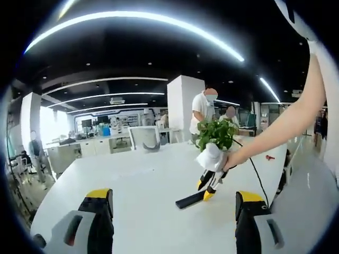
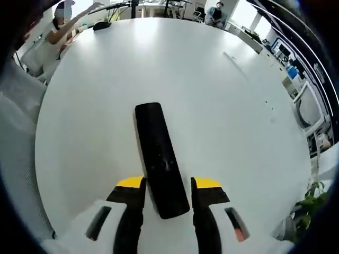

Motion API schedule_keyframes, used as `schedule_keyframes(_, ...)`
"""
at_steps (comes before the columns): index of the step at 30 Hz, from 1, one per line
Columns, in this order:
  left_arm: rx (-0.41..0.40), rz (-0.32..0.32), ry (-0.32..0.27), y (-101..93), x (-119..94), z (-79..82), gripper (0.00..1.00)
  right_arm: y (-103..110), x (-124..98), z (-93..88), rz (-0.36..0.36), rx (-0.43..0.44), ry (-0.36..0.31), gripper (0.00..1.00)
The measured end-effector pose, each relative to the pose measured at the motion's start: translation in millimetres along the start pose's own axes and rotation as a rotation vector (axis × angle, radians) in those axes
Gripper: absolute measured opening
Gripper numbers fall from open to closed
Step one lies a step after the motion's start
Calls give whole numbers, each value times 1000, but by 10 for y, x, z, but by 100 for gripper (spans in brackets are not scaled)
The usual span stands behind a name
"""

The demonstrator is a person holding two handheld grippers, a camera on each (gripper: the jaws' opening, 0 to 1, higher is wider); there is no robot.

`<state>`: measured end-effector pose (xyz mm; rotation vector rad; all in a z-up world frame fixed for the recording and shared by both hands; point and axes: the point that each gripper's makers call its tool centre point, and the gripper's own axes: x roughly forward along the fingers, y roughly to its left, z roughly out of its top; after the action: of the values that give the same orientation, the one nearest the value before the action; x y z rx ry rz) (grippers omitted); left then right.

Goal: Press the specified remote control buttons in sequence, fully releasing each button before pressing the next.

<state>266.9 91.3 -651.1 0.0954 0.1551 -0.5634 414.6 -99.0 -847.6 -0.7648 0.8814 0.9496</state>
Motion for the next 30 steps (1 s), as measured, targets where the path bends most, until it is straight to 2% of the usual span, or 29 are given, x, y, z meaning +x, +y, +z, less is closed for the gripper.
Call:
schedule_keyframes(5, -6, -11, 6, -19, 11, -12, 100, 1, -127, 0, -35, 134, -81, 49)
schedule_keyframes(9, -10, -25, 12, -49, 23, -21, 100, -66, -274, 31, -102, 234, -157, 72)
schedule_keyframes(13, -4, -35, 23, -75, 33, -37, 100, -56, -471, 98, -139, 299, -250, 79)
schedule_keyframes(17, -3, -42, 32, -100, 40, -47, 100, -13, -684, 207, -195, 349, -350, 100)
schedule_keyframes(26, 1, -45, 42, -113, 42, -61, 100, 178, -1134, 272, -229, 443, -489, 100)
schedule_keyframes(30, 1, -43, 42, -112, 40, -58, 100, 241, -1378, 261, -269, 478, -544, 100)
